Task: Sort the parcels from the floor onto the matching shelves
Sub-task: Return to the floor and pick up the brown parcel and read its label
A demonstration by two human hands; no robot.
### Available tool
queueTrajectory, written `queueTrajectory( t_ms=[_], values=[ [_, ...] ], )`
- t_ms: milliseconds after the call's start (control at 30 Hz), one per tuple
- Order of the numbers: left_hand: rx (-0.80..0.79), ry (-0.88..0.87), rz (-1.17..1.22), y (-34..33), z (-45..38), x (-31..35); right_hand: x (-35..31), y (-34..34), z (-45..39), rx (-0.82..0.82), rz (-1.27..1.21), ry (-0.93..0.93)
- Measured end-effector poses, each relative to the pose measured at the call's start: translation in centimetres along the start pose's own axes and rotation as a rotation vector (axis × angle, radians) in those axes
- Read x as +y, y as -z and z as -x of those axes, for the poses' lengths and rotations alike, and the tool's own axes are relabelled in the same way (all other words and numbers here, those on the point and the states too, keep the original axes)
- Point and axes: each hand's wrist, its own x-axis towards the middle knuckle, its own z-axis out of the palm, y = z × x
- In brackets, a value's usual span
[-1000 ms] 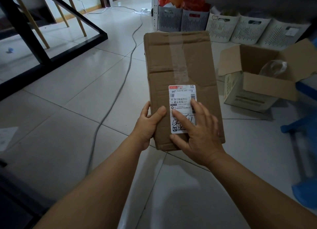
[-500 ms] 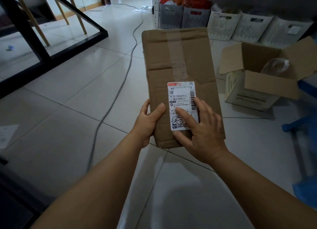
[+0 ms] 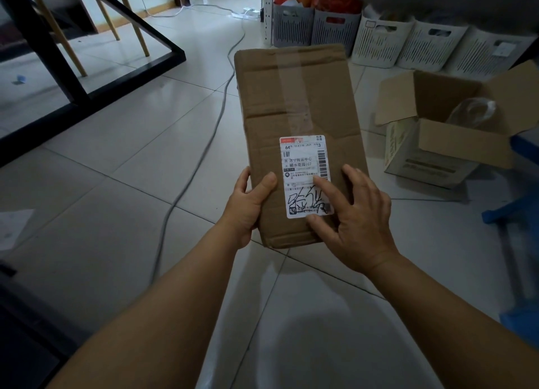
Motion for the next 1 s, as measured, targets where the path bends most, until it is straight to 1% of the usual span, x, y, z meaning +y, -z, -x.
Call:
queueTrajectory(
  t_ms=[267, 333, 400, 500, 600, 633, 667, 767, 900, 933, 1000],
  values=[
    [0.007, 0.023, -0.022, 0.0, 0.1, 0.1, 0.0, 0.1, 0.1, -0.019, 0.005, -0.016],
    [-0.003, 0.033, -0.032, 0.0, 0.2, 0.1, -0.1, 0.1, 0.0, -0.016, -0.014, -0.051],
    [-0.005, 0.032, -0.037, 0.1, 0.2, 0.2, -0.4, 0.4, -0.4, -0.004, -0.075, -0.151],
    [-0.003, 0.029, 0.016, 0.2, 0.1, 0.2, -0.5, 1.1, -1.6, 0.026, -0.236, -0.366],
    [-0.001, 0.063, 0.030, 0.1, 0.1, 0.4, 0.7, 2.0, -2.8, -0.042, -0.585, -0.602],
    [0.016, 0.082, 0.023, 0.1, 0.0, 0.4, 1.1, 2.1, -2.9, -0.080, -0.695, -0.661],
    [0.026, 0.097, 0.005, -0.1, -0.2, 0.4, 1.5, 2.2, -3.0, -0.098, -0.753, -0.695],
    [-0.028, 0.100, -0.106, -0.7, -0.4, 1.0, 2.6, 2.0, -3.5, -0.045, -0.836, -0.783],
    [-0.108, -0.018, -0.179, -1.5, -0.1, 3.4, 3.0, 2.3, -4.1, 0.010, -0.976, -0.937],
    [-0.115, -0.026, -0.183, -1.8, 0.3, 3.9, 2.8, 2.5, -3.9, 0.010, -0.982, -0.963],
    [-0.077, -0.025, -0.178, -2.0, 1.6, 4.5, 2.0, 3.1, -3.2, 0.004, -1.006, -1.005]
  ],
)
